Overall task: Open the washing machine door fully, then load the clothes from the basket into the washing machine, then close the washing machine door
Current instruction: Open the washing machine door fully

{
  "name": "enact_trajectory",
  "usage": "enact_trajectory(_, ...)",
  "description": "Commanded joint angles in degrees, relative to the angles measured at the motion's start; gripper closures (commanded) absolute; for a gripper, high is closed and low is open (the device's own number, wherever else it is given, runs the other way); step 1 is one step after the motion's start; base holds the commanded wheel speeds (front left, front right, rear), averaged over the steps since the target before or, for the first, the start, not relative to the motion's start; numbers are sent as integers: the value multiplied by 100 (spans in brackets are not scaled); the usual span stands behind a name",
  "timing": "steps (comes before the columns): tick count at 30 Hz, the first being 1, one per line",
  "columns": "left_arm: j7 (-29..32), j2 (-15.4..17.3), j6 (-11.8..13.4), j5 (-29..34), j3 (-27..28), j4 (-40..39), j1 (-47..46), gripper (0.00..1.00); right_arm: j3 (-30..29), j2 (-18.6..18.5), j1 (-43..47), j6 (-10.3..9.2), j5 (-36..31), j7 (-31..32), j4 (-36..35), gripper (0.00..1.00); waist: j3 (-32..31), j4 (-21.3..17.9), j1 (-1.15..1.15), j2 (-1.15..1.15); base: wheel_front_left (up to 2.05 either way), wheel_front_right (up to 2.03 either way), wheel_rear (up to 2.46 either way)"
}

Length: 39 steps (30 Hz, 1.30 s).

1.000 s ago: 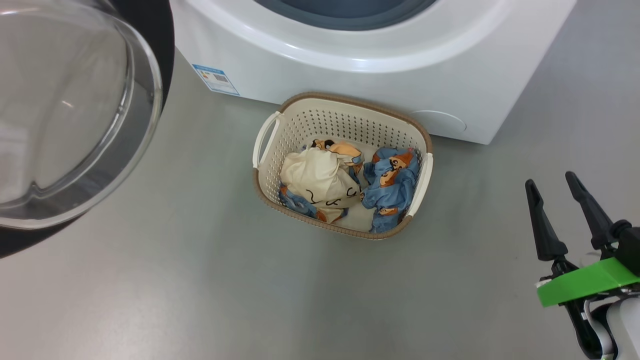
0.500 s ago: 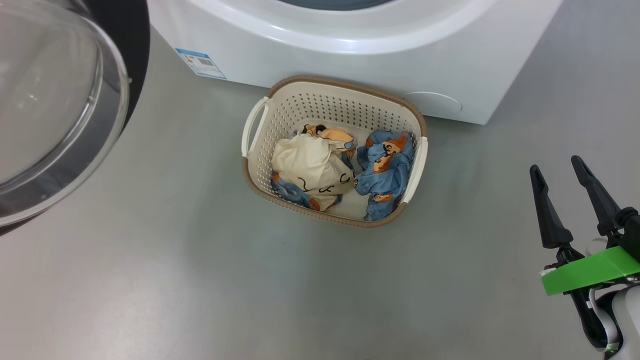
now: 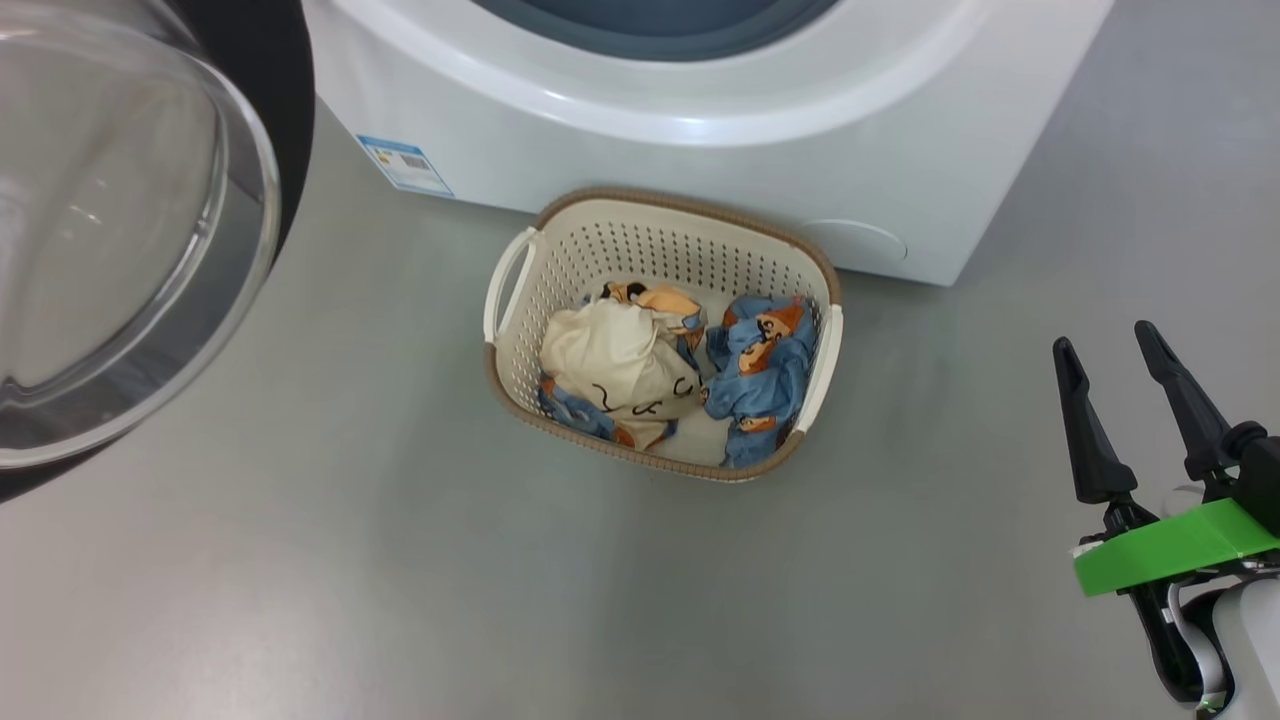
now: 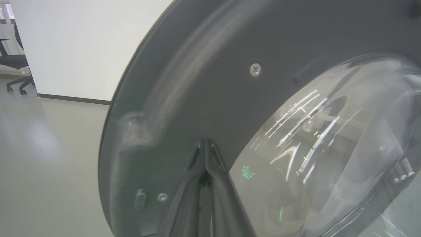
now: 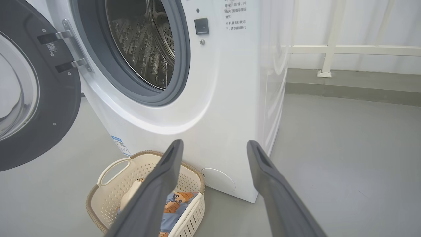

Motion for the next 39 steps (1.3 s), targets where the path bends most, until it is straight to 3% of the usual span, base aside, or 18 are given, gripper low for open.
enact_trajectory(1,-29,301,-27,-8,28,-198,273,100,82,-30,135,33,48,-70,-111,0,-145,24,0,0,0,0,0)
enact_trajectory(5,-29,130,-40,-224,-388,-379,495,100,66,9,242,33,85,-70,-106,0,-339,80,0,0,0,0,0)
enact_trajectory(12,-29,115,-43,-790,-1283,-850,1101,100,56,29,379,33,114,-70,-118,0,-653,140,0,0,0,0,0)
enact_trajectory(18,-29,98,-43,-1132,-1877,-1323,1711,68,58,63,500,33,139,-70,-104,0,-930,137,0,0,0,0,0)
enact_trajectory(23,-29,95,-43,-1334,-2348,-1730,2113,51,5,86,626,33,157,-70,-133,0,-1140,98,0,0,0,0,0)
enact_trajectory(26,-29,78,-43,-1328,-2678,-2037,2318,3,-18,100,686,33,161,-70,-148,0,-1214,49,0,0,0,0,0)
enact_trajectory(27,-29,86,-43,-1287,-2788,-2141,2388,0,-21,106,699,33,162,-70,-151,0,-1240,23,0,0,0,0,0)
enact_trajectory(39,-29,-193,-44,-1196,-3316,-2816,2913,0,-44,189,768,33,141,-70,-170,0,-1406,-490,0,0,0,0,0)
